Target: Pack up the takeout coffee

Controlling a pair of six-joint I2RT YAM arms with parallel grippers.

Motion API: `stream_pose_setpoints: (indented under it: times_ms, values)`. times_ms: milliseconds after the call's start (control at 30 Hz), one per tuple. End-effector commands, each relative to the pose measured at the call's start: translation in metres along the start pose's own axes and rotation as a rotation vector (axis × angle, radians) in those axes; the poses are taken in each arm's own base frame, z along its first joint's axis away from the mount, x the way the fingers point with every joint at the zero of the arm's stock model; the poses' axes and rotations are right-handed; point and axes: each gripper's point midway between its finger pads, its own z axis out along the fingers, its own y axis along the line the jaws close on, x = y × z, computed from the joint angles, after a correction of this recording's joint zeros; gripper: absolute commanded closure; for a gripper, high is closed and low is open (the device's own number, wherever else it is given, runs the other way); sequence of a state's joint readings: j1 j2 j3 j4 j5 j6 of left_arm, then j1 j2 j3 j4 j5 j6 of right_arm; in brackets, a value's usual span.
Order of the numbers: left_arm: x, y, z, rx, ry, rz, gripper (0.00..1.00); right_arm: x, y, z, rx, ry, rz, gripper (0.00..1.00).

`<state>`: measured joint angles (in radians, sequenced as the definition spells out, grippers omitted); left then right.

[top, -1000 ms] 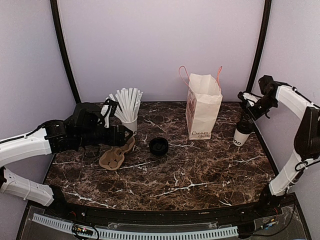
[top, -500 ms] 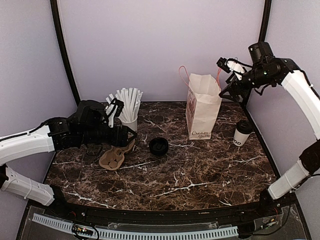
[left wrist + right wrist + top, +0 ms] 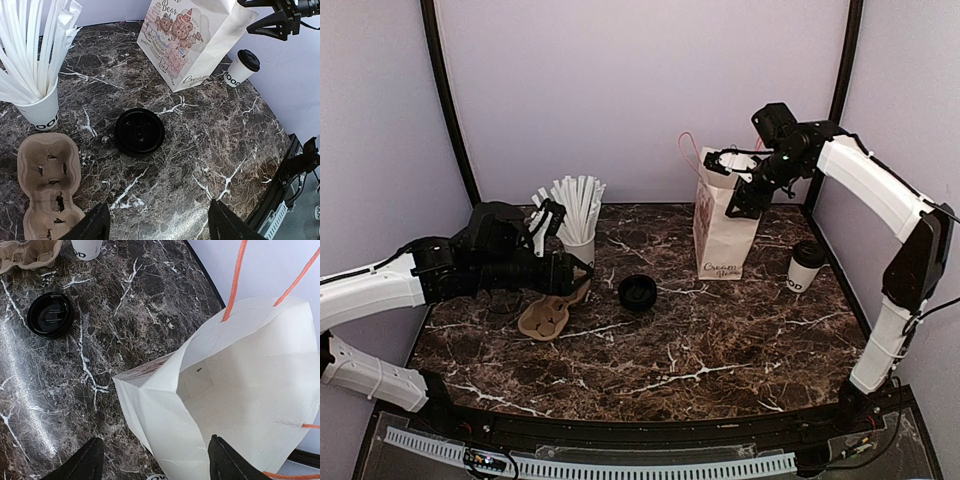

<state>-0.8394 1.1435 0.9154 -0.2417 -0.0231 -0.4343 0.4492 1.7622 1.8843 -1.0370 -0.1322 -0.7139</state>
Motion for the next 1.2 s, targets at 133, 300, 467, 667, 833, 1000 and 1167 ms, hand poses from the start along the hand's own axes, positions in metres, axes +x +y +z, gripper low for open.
stream_pose_setpoints:
  times_ms: [133,300,467,667,833,1000,1167]
  values:
    - [0.006,0.002,-0.002,0.008,0.014,-0.006,0.3,-0.026,-0.016,-0.023,0.099,-0.064,-0.055,0.29]
    - [0.008,-0.003,0.003,0.033,0.025,0.0,0.31,-0.03,-0.014,0.0,0.022,-0.048,-0.053,0.58]
    - [0.021,0.001,0.005,0.032,0.048,-0.016,0.31,-0.034,0.004,0.004,-0.106,-0.041,-0.059,0.89]
    - [0.024,0.006,-0.001,0.019,0.037,-0.014,0.32,-0.02,0.044,-0.022,-0.18,-0.02,-0.142,0.96]
    - [0.018,0.009,0.002,-0.012,0.036,0.005,0.32,-0.011,0.081,-0.047,-0.225,-0.026,-0.219,1.0]
    - [0.014,0.007,0.009,-0.015,0.041,0.017,0.32,0.01,0.116,-0.065,-0.266,0.044,-0.331,1.0]
    - [0.01,0.004,0.016,-0.007,0.033,0.02,0.32,0.027,0.117,-0.078,-0.218,0.104,-0.372,1.0]
